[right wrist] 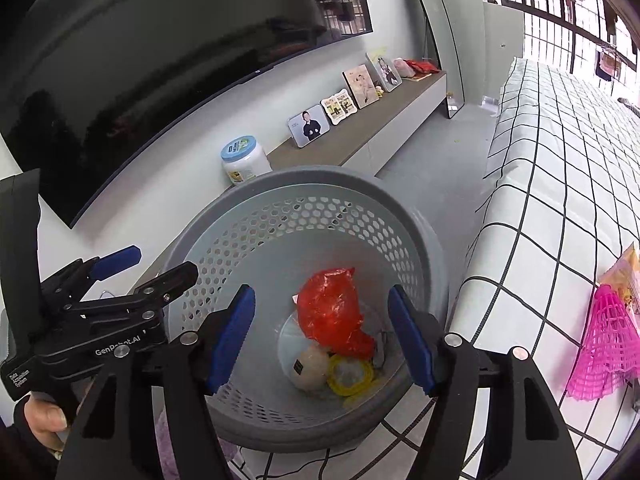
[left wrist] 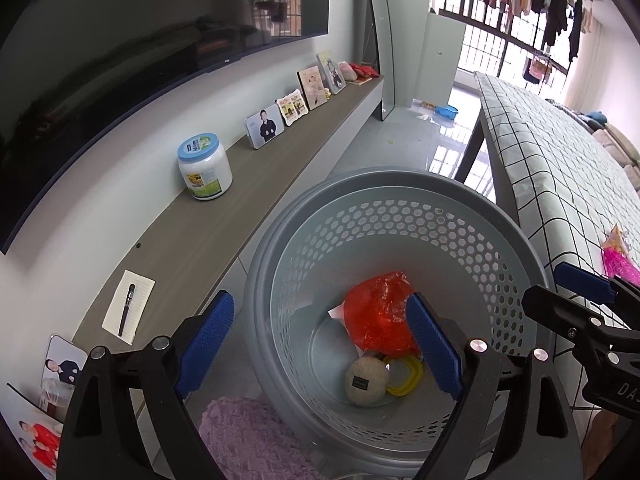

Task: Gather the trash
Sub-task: 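Move both tools back over the bed toward the pink shuttlecock and packet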

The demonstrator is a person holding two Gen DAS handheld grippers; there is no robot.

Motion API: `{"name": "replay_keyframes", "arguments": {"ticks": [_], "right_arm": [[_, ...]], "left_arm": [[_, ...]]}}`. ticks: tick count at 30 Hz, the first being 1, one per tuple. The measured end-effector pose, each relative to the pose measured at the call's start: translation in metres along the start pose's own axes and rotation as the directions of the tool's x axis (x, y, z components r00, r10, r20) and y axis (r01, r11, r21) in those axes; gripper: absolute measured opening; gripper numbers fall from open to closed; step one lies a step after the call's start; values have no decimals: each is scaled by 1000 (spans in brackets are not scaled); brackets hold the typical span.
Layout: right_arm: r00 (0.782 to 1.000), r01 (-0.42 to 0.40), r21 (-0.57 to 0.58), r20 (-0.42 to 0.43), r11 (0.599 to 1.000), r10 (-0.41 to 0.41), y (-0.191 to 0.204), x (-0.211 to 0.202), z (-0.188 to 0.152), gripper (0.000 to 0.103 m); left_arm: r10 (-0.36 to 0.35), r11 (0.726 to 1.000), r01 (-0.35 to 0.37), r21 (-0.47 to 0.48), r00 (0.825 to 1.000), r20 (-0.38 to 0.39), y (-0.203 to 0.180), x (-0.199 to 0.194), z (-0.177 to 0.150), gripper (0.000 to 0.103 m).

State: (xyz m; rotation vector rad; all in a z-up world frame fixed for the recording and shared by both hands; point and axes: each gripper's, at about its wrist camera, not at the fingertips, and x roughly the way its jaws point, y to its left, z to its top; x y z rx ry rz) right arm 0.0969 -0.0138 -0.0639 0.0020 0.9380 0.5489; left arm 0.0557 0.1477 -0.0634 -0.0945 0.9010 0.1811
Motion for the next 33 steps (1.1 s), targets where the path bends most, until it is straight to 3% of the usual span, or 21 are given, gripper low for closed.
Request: {"name": "replay_keyframes", "arguments": {"ticks": [9, 18, 26, 33], "right_arm": [[1000, 21, 17, 17, 1000, -21, 1, -13, -1, 66], [997, 54, 97, 47, 994, -59, -16, -55, -19, 66], [988, 133, 173, 50, 976, -144, -52, -99, -58, 66], [963, 227, 265, 86, 937, -257, -96, -140, -79, 66]], "left_arm": [[-9, 1000, 9, 3, 1000, 17, -2, -13, 0, 86], [-38, 999, 36, 30, 998, 42, -19, -31, -1, 87], [-102, 991, 99, 92, 994, 39, -60, -40, -7, 88], [-163, 975, 156, 158, 986, 29, -108, -48, -11, 91]]}}
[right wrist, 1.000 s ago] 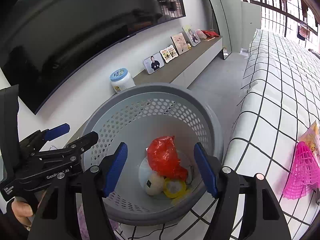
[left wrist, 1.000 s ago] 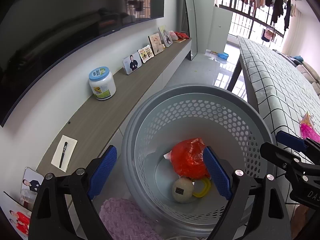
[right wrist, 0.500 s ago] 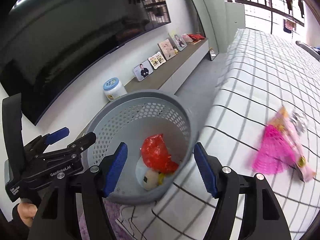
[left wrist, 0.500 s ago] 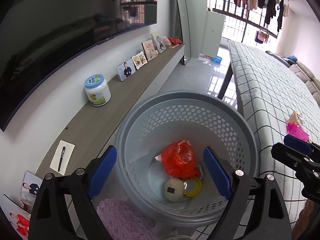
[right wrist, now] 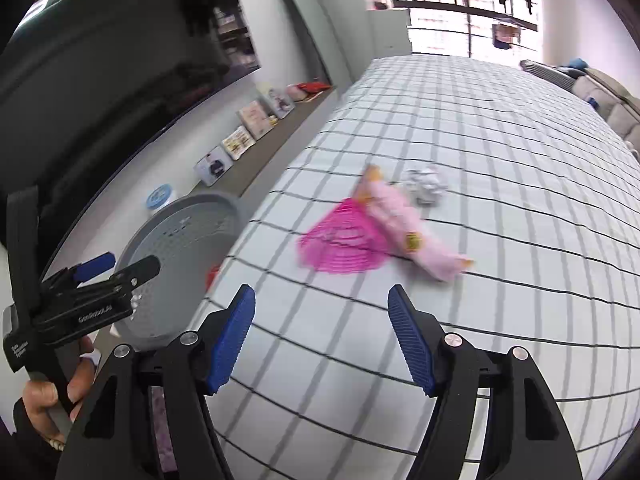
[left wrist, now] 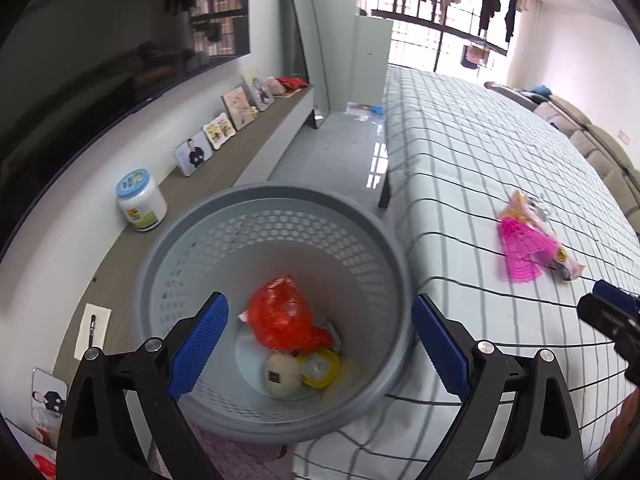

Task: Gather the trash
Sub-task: 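Move both tools back over the bed toward the pink shuttlecock and packet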

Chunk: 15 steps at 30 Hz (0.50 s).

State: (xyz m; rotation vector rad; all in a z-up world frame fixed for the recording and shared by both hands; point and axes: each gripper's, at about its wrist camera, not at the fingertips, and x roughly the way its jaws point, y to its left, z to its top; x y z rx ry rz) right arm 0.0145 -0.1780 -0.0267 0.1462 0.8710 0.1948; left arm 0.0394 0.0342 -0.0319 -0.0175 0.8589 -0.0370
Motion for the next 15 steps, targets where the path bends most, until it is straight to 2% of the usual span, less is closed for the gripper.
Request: {"name": "replay_keyframes", "arguments": {"ticks": [4, 8, 15], "right_arm": [[999, 35, 42, 12, 999, -35, -34, -6, 1, 66], [1000, 27, 66, -4, 997, -27, -57, -1, 7, 66], [999, 19, 22, -49, 1000, -18, -75, 9, 30, 66]], "left_arm": [[-34, 999, 34, 38, 999, -14, -28, 4, 1, 91], [-52, 997, 54, 61, 998, -29, -49, 7, 3, 91], [-64, 995, 67, 73, 997, -34, -78, 9, 11, 91]]}}
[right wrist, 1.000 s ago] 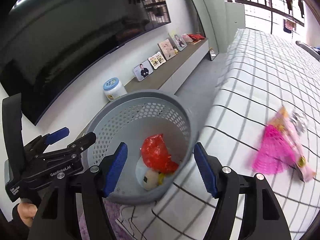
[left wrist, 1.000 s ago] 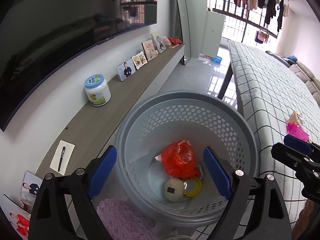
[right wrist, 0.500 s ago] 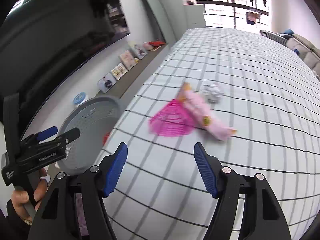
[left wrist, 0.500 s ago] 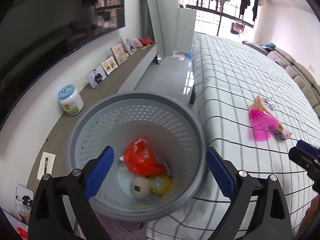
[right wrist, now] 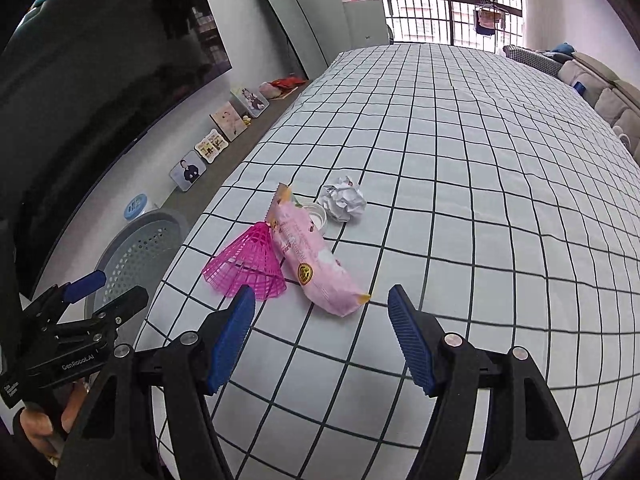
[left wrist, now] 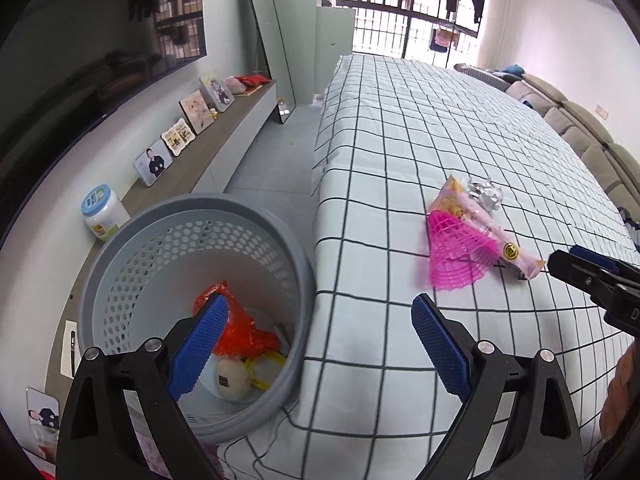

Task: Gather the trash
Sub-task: 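Move both tools back over the bed toward the pink shuttlecock and packet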

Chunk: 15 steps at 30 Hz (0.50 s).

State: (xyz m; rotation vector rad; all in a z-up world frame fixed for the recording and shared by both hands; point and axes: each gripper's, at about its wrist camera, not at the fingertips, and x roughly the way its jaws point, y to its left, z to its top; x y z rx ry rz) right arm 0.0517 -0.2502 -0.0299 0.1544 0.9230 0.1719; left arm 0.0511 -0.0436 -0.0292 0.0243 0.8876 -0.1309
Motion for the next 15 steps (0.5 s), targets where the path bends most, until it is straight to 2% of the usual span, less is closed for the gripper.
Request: {"name": "replay_keyframes", "arguments": {"ticks": [6, 10, 15], "right_arm": [[999, -17, -49, -42, 999, 15, 1, 21, 27, 66], [997, -19, -81, -72, 997, 13, 7, 40, 34, 66], [998, -12, -82, -69, 997, 6, 5, 52, 35, 66]], "left_arm": [[11, 1000, -11, 7, 1000, 5, -10, 1, 7, 92], [14, 1000, -14, 7, 1000, 0, -13, 1, 8, 92], [22, 1000, -22, 8, 1000, -4, -13, 5, 9, 92]]}}
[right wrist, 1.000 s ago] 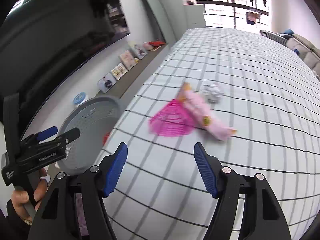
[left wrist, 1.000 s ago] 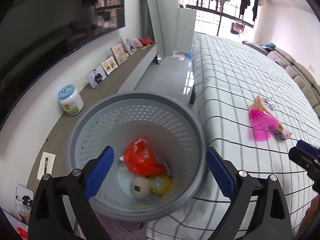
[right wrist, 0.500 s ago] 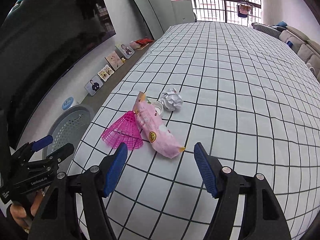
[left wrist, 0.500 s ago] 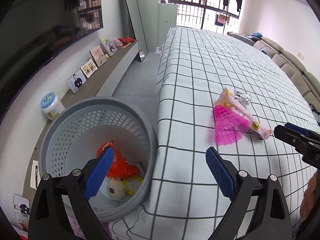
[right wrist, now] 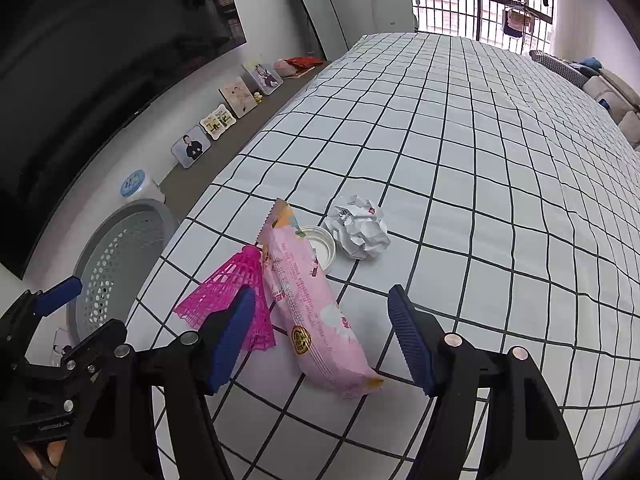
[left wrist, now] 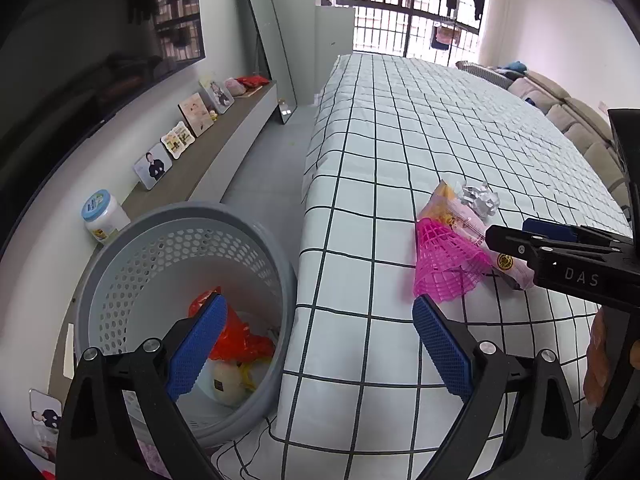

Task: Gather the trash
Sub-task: 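Move both tools back over the bed toward the pink shuttlecock and packet, then grasp the pink snack packet with the right tool while the left tool grasps the pink shuttlecock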

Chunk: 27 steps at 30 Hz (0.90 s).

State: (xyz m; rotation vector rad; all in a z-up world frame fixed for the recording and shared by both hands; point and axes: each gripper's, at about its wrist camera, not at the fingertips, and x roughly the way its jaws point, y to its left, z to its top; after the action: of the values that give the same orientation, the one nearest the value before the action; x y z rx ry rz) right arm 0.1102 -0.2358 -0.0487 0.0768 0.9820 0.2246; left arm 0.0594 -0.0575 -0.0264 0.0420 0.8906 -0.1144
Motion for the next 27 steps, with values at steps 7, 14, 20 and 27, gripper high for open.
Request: {"name": "replay_keyframes", "arguments": {"ticks": [7, 14, 20, 27], "right_arm": [[1000, 14, -15, -12, 1000, -14, 1, 11, -6, 66], [1000, 17, -49, -24, 999, -19, 5, 16, -11, 48], [1000, 4, -62, -16, 998, -5, 6, 15, -13, 41], [999, -31, -23, 20, 999, 31, -3, 5, -12, 38]], "left_arm": [[2, 1000, -2, -1, 1000, -11, -1, 4, -2, 92], [-3, 1000, 3, 6, 1000, -21, -6, 7, -3, 92], [-2, 1000, 2, 8, 1000, -18, -10, 9, -3, 92], [-5, 1000, 5, 9, 1000, -10, -14, 8, 1, 92]]}}
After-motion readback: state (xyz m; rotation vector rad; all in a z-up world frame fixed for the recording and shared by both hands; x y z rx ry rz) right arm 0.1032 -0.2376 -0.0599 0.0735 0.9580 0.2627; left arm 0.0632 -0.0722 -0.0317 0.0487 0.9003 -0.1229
